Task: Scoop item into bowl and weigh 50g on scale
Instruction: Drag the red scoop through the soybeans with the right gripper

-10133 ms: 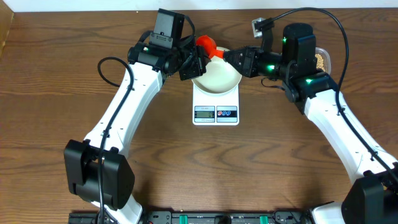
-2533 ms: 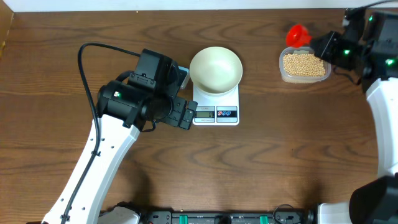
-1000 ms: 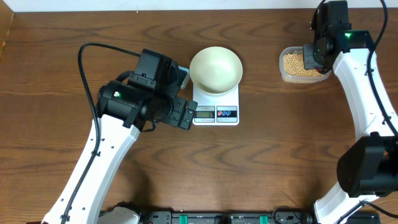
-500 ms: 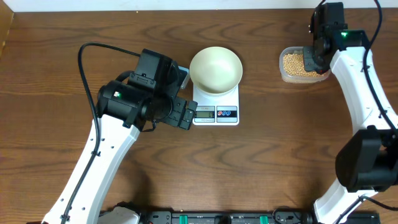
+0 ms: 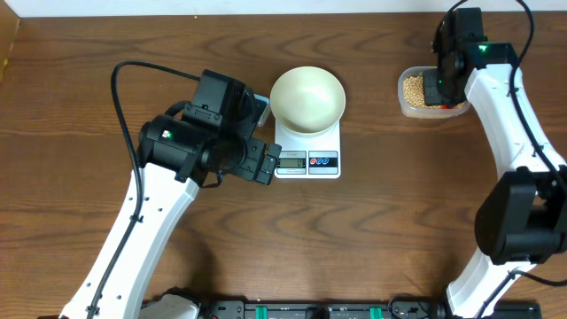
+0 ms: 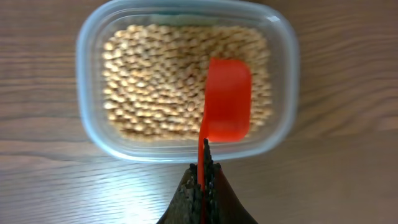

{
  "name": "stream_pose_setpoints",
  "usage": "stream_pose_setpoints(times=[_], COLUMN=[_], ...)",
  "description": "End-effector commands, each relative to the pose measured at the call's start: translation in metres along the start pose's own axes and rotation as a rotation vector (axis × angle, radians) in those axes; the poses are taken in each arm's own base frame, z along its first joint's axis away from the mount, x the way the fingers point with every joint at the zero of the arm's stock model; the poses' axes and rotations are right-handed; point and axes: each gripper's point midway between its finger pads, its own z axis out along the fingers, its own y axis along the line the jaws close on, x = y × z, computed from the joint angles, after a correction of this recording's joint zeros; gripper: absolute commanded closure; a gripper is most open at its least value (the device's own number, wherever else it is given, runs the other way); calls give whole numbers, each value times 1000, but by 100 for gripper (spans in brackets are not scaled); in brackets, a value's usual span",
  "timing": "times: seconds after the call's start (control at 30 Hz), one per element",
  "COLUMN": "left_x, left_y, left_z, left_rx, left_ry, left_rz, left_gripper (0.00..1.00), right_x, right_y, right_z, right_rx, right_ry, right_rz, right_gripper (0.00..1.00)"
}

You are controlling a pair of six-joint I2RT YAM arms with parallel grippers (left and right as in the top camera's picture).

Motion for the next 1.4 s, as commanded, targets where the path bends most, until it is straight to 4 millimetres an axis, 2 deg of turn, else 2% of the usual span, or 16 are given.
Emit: stream_pose_setpoints(times=[0.0,0.27,0.63,1.0,1.37], left_x=[3,3,3,3,3], left_y=[2,2,2,2,2], left_z=[0,0,0,0,0], left_rx=[-10,-10,-10,-10,-10], left_ry=[5,5,5,5,5], left_rz=[14,14,14,14,14], left_gripper=[2,2,2,2,2], right_x=[6,4,-3,-7,-3], right_y=[26,22,-2,-15,-23], right_z=[16,15,7,-2,-7], right_rx=[-133,-280,-513,-637,-691], right_ry=[55,71,62,46,37], right_rz=[94,260,426,490,470], right_gripper=[99,99,99,99,99])
